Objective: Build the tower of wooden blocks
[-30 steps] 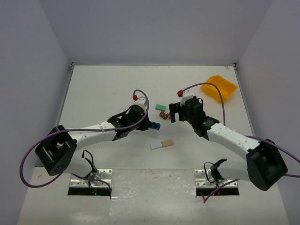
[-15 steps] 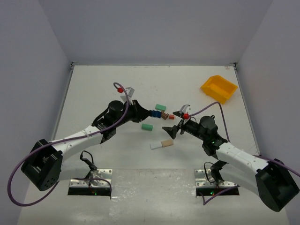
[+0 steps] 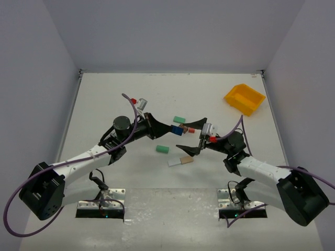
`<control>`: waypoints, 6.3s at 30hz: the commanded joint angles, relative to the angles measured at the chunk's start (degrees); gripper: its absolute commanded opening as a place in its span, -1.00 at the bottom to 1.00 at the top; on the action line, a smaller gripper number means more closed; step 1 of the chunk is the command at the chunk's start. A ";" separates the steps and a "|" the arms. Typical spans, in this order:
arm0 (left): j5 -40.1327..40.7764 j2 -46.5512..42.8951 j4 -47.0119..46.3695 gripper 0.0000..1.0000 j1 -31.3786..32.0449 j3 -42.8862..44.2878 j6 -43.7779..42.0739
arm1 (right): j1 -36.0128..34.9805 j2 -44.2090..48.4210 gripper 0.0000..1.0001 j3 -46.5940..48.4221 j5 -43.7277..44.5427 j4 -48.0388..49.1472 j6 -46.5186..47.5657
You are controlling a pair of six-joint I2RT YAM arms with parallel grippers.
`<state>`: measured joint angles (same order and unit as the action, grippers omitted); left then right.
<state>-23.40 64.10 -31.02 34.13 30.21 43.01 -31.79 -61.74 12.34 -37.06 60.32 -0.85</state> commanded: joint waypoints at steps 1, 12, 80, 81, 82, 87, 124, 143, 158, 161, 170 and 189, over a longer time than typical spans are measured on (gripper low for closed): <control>-2.79 -1.39 -5.93 -1.00 -0.03 -0.85 2.08 | -0.29 -1.93 0.82 3.57 -2.32 9.15 0.10; -3.93 -0.82 -6.98 -1.00 -0.12 -1.20 3.12 | -0.82 -3.12 0.26 4.57 -5.59 14.91 -1.47; 50.55 -12.16 37.69 1.00 -0.55 6.94 -5.39 | -6.38 -44.62 -0.85 54.40 29.30 -89.10 38.60; 50.45 -12.21 37.59 1.00 -0.50 6.70 -5.39 | -6.57 -44.71 -0.83 53.97 29.16 -88.10 38.26; 50.36 -12.27 37.45 1.00 -0.47 6.53 -5.39 | -6.70 -44.78 -0.82 53.67 29.03 -87.41 37.92; 50.04 -12.24 37.52 1.00 -0.47 6.53 -5.38 | -7.50 -45.48 -0.78 52.37 28.55 -83.56 36.63; 49.54 -10.31 37.62 1.00 -0.55 8.45 -6.08 | -8.17 -32.85 -0.83 51.28 27.95 -90.71 40.67; 51.59 -16.33 40.16 1.00 -0.56 4.99 -5.30 | -23.29 -26.74 -0.77 44.12 28.24 -91.02 34.95; 51.86 -16.51 41.07 1.00 -0.47 4.81 -6.68 | -24.37 -30.23 -0.69 41.35 27.52 -86.40 33.35; 51.79 -16.23 40.93 1.00 -0.54 5.01 -6.95 | -24.37 -30.64 -0.67 40.94 27.39 -85.65 33.08; 51.45 -15.50 40.60 1.00 -0.55 5.12 -7.58 | -24.37 -32.02 -0.64 39.96 30.06 -82.93 34.06; 51.62 -15.33 40.77 1.00 -0.47 5.21 -7.67 | -24.37 -32.45 -0.56 39.59 30.63 -82.22 34.86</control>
<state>27.88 48.75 11.42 33.76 35.14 36.21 -55.70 -94.06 51.97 -7.07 -23.99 33.27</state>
